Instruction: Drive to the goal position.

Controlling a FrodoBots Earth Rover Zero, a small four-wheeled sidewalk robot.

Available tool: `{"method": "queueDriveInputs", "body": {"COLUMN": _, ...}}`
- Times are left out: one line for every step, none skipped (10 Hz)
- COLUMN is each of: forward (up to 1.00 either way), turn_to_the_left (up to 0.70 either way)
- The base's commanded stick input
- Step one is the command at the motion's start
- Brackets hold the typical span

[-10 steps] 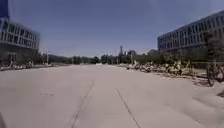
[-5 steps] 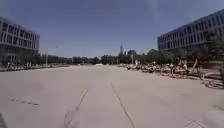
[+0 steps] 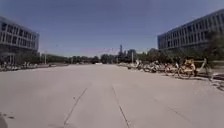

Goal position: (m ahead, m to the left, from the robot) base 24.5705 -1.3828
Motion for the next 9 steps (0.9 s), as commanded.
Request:
{"method": "queueDriveInputs", "body": {"forward": 1.00, "turn_to_the_left": 0.00}}
{"method": "queueDriveInputs", "body": {"forward": 1.00, "turn_to_the_left": 0.00}}
{"method": "queueDriveInputs", "body": {"forward": 1.00, "turn_to_the_left": 0.00}}
{"method": "queueDriveInputs", "body": {"forward": 1.00, "turn_to_the_left": 0.00}}
{"method": "queueDriveInputs", "body": {"forward": 1.00, "turn_to_the_left": 0.00}}
{"method": "queueDriveInputs", "body": {"forward": 1.00, "turn_to_the_left": 0.00}}
{"method": "queueDriveInputs", "body": {"forward": 1.00, "turn_to_the_left": 0.00}}
{"method": "queueDriveInputs", "body": {"forward": 1.00, "turn_to_the_left": 0.00}}
{"method": "queueDriveInputs", "body": {"forward": 1.00, "turn_to_the_left": 0.00}}
